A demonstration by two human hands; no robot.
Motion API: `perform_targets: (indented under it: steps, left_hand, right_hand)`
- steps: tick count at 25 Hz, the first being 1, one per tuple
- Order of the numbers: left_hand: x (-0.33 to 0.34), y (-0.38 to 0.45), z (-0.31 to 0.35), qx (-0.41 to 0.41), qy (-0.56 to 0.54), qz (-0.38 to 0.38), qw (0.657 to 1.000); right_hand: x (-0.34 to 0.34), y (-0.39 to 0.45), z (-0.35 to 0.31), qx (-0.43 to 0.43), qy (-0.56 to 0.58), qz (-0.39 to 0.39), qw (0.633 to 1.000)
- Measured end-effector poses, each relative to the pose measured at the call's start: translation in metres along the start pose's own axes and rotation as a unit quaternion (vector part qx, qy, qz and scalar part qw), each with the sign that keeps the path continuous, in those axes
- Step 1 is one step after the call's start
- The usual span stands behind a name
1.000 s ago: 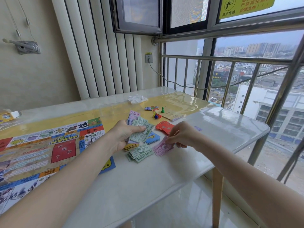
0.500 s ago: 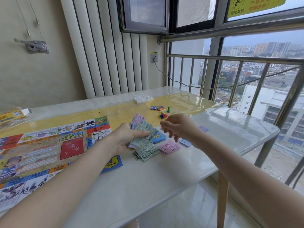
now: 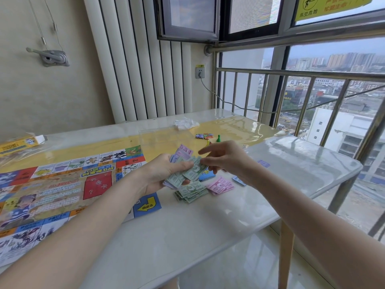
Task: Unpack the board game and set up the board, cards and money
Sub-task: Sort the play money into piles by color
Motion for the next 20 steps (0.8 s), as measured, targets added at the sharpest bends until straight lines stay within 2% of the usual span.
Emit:
perform_targets:
  steps: [6, 9, 11, 16, 20]
  left_hand:
    - [0.004, 0.002, 0.003, 0.027, 0.051, 0.017, 0.998]
    - [-0.001, 0.005, 0.004, 0.002, -0.08, 0.016, 0.997]
    - [-0.008, 0.006, 0.005, -0.014, -0.162, 0.008, 0.987]
    - [-0.008, 0.002, 0.007, -0.016, -0.211, -0.041, 0.977]
    - [-0.008, 0.0, 0.012, 0.024, -0.125, -0.021, 0.992]
  right_hand:
    - [0.004, 0.003, 0.014, 0.085, 0.084, -0.008, 0.993]
    - [-0.009, 0.004, 0.013, 0.093, 0.164, 0.05, 0.981]
    - [-0.016, 0.006, 0.008, 0.077, 0.199, 0.044, 0.976]
    - [-0.002, 0.005, -0.005, 0.051, 0.107, -0.053, 0.992]
    - [0.006, 0.007, -0.006, 0.024, 0.077, -0.048, 0.996]
Point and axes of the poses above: each hand's wrist, its own y-axis towards the middle knuckle, its own x-axis out of the palm, z = x × y, the point moved 5 cm from there along y, towards the middle knuckle, and after that the axes turned 4 degrees about z, right-handed, at the moved point
